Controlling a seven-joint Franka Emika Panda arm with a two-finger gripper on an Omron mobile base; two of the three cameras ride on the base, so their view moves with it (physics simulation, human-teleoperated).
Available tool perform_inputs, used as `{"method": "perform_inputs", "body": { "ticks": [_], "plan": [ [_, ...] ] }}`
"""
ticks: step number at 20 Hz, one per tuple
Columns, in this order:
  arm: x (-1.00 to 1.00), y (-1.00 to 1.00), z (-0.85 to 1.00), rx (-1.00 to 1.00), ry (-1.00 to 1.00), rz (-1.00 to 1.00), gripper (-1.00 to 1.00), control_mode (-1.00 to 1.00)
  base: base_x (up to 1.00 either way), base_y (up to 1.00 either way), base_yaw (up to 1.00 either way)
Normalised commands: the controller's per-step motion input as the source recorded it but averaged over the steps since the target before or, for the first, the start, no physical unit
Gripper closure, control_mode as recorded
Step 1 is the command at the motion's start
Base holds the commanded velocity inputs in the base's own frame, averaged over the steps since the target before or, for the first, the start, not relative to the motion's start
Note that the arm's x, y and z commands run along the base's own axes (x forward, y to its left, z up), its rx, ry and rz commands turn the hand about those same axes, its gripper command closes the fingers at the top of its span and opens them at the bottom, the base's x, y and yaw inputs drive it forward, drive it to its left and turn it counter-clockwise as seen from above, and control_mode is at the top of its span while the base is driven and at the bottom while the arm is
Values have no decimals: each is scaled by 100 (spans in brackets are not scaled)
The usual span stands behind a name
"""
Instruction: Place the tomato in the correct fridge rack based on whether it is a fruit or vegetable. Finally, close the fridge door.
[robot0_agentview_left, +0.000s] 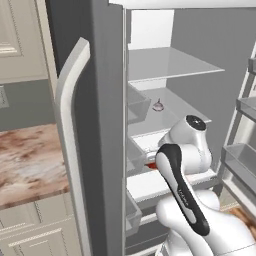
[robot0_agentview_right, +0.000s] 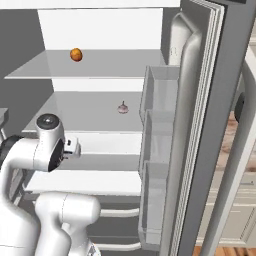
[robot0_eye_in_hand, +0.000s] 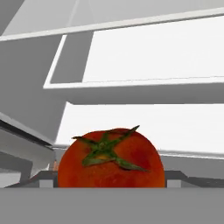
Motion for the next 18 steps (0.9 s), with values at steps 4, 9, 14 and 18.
{"method": "perform_inputs", "body": {
  "ticks": [4,9,14,18],
  "plan": [
    [57,0,13,0,-3,0,100,-100,0,0,0],
    [81,0,50,0,-3,-2,100,-100,0,0,0],
    [81,0,64,0,0,-1,100,-100,0,0,0],
    [64,-6,-2,-1,0,0,100,-100,0,0,0]
  ]
}}
